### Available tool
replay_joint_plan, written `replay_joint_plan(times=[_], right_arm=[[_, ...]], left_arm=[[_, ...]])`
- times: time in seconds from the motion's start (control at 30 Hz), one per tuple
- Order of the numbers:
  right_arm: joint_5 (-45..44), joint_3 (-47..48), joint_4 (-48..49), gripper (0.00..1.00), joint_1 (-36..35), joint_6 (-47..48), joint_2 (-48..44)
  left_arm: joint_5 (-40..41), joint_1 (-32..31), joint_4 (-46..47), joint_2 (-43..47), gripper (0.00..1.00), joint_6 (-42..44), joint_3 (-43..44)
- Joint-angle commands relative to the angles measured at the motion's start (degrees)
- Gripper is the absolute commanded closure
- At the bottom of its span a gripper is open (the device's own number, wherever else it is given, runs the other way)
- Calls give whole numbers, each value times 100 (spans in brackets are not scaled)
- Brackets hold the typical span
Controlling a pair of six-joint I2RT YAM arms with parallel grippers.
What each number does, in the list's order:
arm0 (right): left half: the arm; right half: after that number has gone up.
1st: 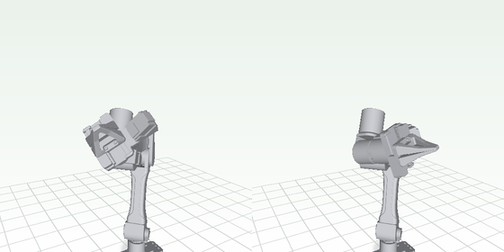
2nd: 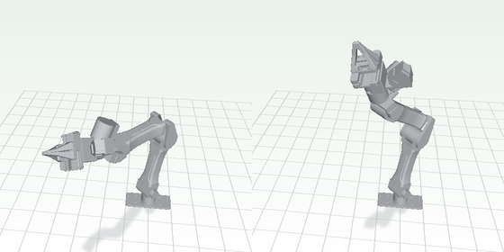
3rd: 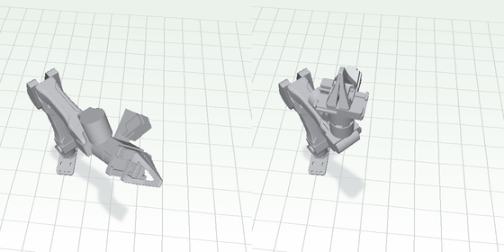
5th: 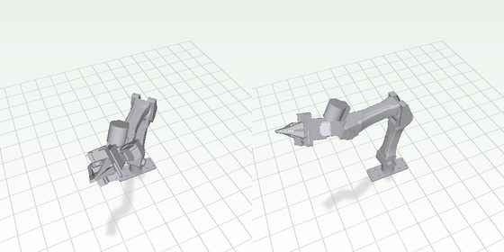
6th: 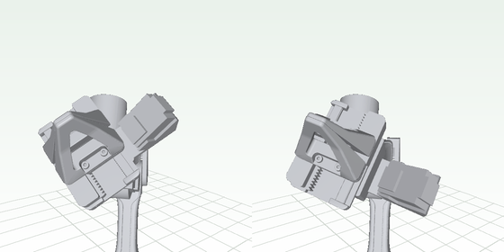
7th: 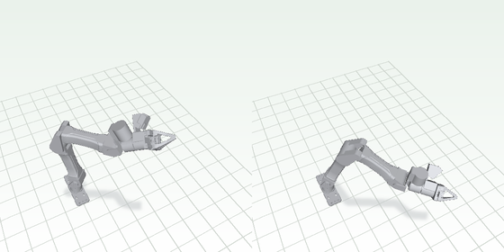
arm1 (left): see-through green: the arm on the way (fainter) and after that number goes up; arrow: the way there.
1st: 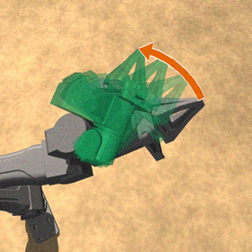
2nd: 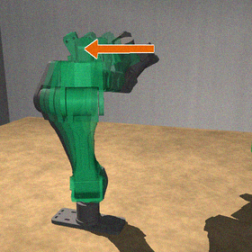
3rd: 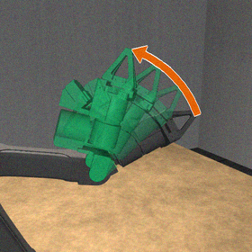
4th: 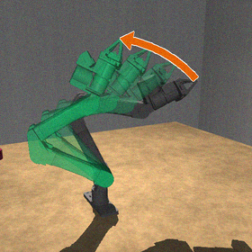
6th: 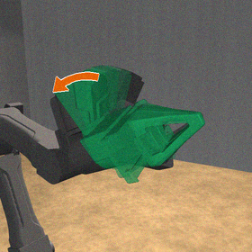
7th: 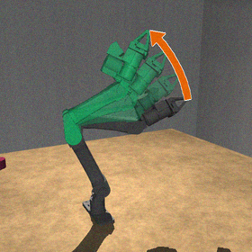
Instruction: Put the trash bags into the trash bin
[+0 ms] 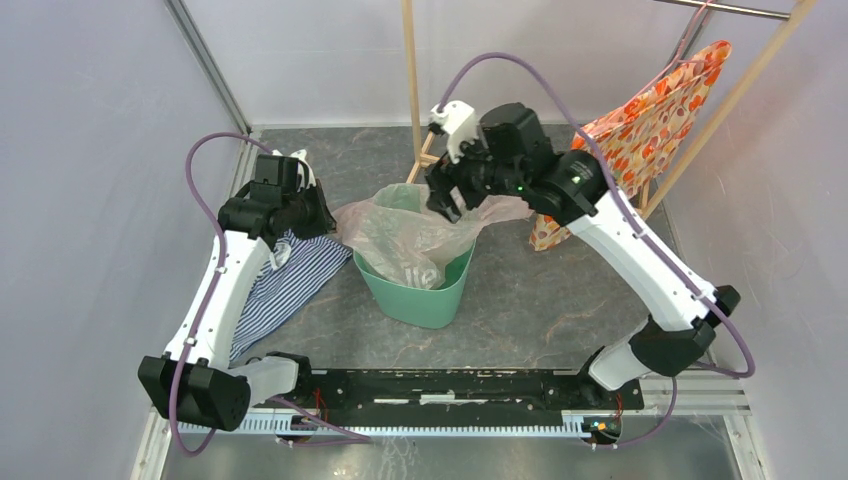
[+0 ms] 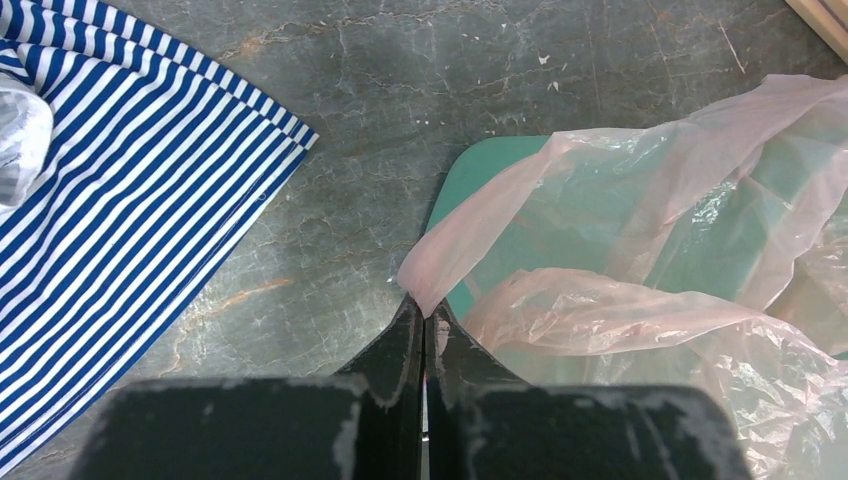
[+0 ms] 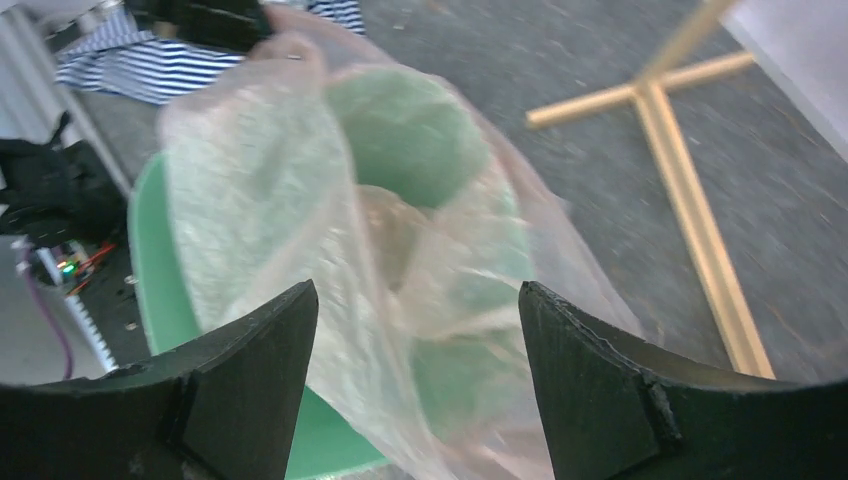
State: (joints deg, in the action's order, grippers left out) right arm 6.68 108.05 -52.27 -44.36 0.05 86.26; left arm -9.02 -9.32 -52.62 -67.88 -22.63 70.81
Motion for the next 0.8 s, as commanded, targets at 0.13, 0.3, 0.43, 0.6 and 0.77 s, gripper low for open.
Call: replay_joint_plan(times=[0.13, 0.3, 0.43, 0.6, 0.77], right_arm=[[757, 124, 409, 23, -531, 153, 589], [847, 6, 560, 29, -630, 84, 806], [769, -3, 621, 36, -717, 5, 916], [679, -36, 699, 43, -738, 3, 930], [738, -45, 666, 58, -751, -166, 958]], left_arm=[[-133, 31, 29, 5, 98, 413, -1], [-136, 31, 32, 11, 98, 418, -22], [-148, 30, 36, 18, 98, 434, -32], [-170, 27, 33, 3, 98, 433, -14], [-195, 28, 47, -6, 98, 422, -21]])
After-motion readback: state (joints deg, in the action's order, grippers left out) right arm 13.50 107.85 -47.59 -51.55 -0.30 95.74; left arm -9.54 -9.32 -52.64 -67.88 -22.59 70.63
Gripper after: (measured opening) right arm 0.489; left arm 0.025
